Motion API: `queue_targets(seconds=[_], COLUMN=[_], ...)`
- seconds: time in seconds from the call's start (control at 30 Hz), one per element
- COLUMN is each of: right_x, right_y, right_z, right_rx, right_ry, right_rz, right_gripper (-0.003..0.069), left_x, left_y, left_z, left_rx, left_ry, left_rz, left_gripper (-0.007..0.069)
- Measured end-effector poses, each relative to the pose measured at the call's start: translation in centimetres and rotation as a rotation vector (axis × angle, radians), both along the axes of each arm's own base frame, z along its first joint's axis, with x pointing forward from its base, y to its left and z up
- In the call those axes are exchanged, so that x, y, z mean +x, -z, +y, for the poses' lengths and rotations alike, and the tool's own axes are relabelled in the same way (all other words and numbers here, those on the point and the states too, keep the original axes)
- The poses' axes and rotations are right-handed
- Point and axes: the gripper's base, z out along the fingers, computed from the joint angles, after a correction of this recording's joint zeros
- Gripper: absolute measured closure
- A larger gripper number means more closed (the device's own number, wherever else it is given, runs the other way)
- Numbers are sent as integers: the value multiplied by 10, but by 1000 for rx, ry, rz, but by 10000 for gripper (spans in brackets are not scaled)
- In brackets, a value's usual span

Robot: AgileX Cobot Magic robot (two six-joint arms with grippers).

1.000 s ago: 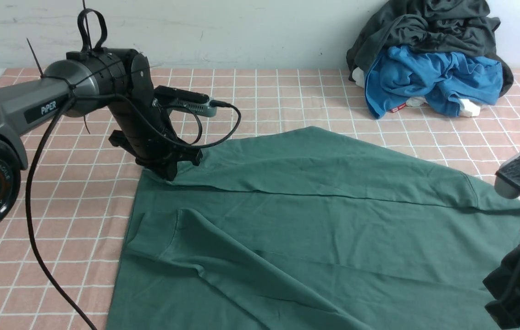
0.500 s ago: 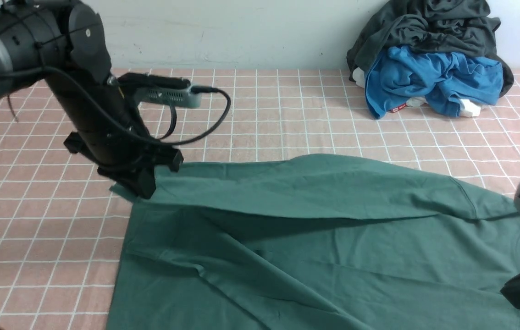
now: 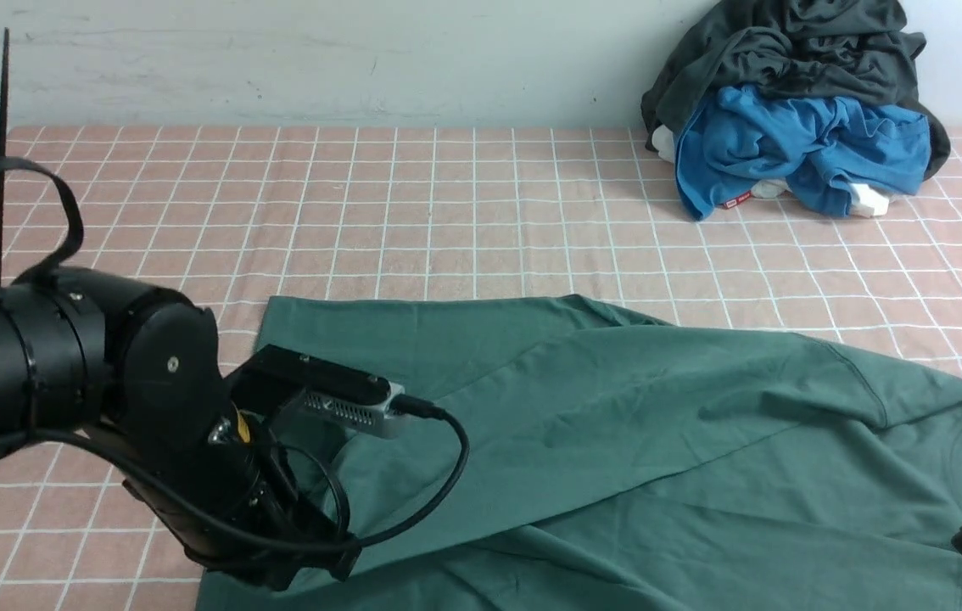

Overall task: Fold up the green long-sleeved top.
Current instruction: Use the left arm to drag and drop the cuff onto the cuff closest to the left arm, then use both arms simultaneously to clamp the lower edge of the clothing fabric

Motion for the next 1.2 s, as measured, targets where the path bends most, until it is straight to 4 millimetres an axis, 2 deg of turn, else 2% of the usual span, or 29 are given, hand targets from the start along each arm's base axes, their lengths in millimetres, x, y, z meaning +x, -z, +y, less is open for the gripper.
queue_targets(seconds=[0.07, 0.17, 0.3, 0.4, 0.47, 0.5, 0.57, 0.63, 0.73, 0.87, 1.0, 1.2], right_x=[0, -1, -2, -2, -4, -4, -7, -9, -10, -10, -10, -11], right_y=[0, 1, 1, 1, 1, 1, 0, 0, 0, -1, -1, -1], right_z=[0, -1, -1, -1, 0, 0, 2, 3, 4, 4, 4, 4], right_rx=[-1, -10, -16, -7, 10, 12, 48, 61, 68, 67, 67, 66], right_ry=[0, 3, 4, 3, 2, 2, -4, -13, -29, -38, -40, -43], right_rz=[1, 15, 22, 28, 36, 38, 53, 62, 66, 65, 65, 65], right_gripper=[673, 673, 673, 669, 668, 668, 669, 669, 666, 664, 662, 659], left_x=[-1, 1, -1, -12, -26, -29, -56, -80, -107, -145, -161, -160], left_y=[3, 3, 4, -2, -10, -11, -18, -16, -3, 24, 36, 43], left_z=[2, 4, 7, 6, 0, -2, -13, -21, -25, -27, -30, -35], left_rx=[13, 40, 74, 105, 123, 127, 137, 144, 167, 203, 188, 181], left_ry=[9, 30, 51, 119, 217, 236, 407, 532, 661, 834, 922, 937], left_rz=[-10, -31, -11, 34, 52, 58, 52, 51, 81, 105, 66, 41], left_gripper=[566, 473, 304, 209, 172, 167, 153, 152, 152, 152, 152, 152])
